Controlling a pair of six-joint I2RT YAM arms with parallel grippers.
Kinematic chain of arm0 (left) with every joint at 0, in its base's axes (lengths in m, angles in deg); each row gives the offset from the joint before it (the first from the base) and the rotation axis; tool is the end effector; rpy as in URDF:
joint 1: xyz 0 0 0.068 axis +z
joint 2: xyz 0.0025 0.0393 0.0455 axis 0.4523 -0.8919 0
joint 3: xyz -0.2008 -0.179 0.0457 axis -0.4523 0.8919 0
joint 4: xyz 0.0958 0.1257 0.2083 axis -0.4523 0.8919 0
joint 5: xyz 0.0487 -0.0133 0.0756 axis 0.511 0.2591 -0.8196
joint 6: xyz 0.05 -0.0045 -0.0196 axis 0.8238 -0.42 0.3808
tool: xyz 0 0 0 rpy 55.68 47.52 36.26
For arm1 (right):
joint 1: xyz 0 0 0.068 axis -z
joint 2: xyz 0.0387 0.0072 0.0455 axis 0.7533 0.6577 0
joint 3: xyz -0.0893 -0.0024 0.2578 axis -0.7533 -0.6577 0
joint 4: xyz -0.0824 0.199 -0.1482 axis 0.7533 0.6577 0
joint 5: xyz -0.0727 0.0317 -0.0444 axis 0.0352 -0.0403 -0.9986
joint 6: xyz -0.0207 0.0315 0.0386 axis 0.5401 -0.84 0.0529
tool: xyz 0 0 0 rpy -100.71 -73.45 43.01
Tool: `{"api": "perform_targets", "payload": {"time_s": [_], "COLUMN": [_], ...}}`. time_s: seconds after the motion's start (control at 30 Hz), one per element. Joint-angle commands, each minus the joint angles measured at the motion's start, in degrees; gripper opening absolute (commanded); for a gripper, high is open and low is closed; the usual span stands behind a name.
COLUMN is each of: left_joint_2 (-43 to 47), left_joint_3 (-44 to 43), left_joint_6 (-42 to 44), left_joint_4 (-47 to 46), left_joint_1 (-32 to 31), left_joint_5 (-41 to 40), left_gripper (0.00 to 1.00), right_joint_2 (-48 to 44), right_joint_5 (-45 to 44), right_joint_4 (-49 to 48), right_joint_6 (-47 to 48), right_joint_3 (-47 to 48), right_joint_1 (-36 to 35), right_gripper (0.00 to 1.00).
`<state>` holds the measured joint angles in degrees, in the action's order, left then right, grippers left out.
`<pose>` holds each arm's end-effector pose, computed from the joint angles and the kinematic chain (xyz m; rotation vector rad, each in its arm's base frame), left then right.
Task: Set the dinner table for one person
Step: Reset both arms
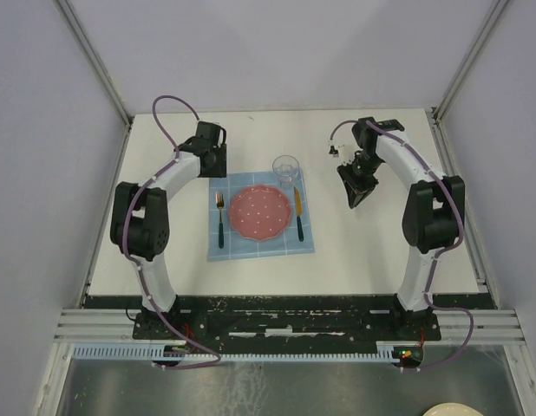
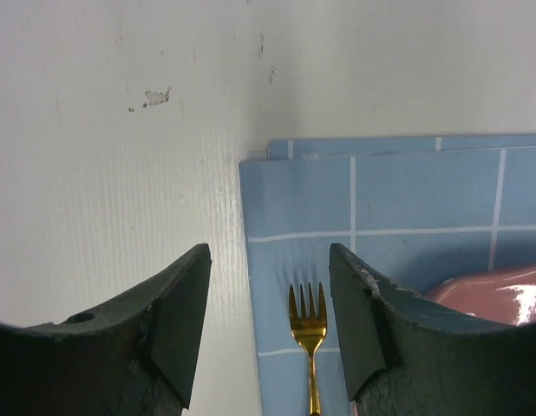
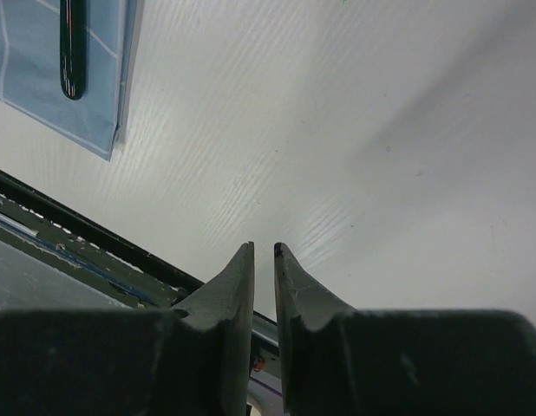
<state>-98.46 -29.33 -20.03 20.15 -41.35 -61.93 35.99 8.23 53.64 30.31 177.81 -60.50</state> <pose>0.4012 -0.0949 0.2171 -0.0095 2.4847 0.1160 0.3700 0.0864 0.2378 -0.6775 3.0072 0.4493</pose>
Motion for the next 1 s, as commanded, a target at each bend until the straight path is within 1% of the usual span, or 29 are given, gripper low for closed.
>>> {"api": "perform_targets", "payload": {"time_s": [0.0, 0.33, 0.63, 0.97], "left_joint_2": [-2.84, -6.77, -9.41, -9.91], "left_joint_3": [-3.09, -5.67, -8.22, -5.51], "left_joint_6": [1.47, 1.62, 0.27, -0.32], "left_joint_4": [-2.1, -3.28, -2.46, -2.03], "left_joint_1": [1.55, 1.98, 1.96, 2.04], "left_joint_5": [-0.18, -0.12, 1.3, 2.02], "left_gripper": [0.63, 0.61, 0.6, 0.59], "right_joint_2": [-4.78, -5.24, -6.89, -7.34], "right_joint_5": [-1.66, -2.6, -3.79, -4.77], "right_joint_4": [-1.93, -1.58, -1.71, -1.56], "right_joint_6": [0.74, 0.74, 0.83, 0.91], "right_joint_3": [-0.63, -0.54, -1.5, -1.79], "right_joint_1": [0.46, 1.07, 1.58, 2.62], "right_gripper": [0.22, 0.22, 0.22, 0.22]}}
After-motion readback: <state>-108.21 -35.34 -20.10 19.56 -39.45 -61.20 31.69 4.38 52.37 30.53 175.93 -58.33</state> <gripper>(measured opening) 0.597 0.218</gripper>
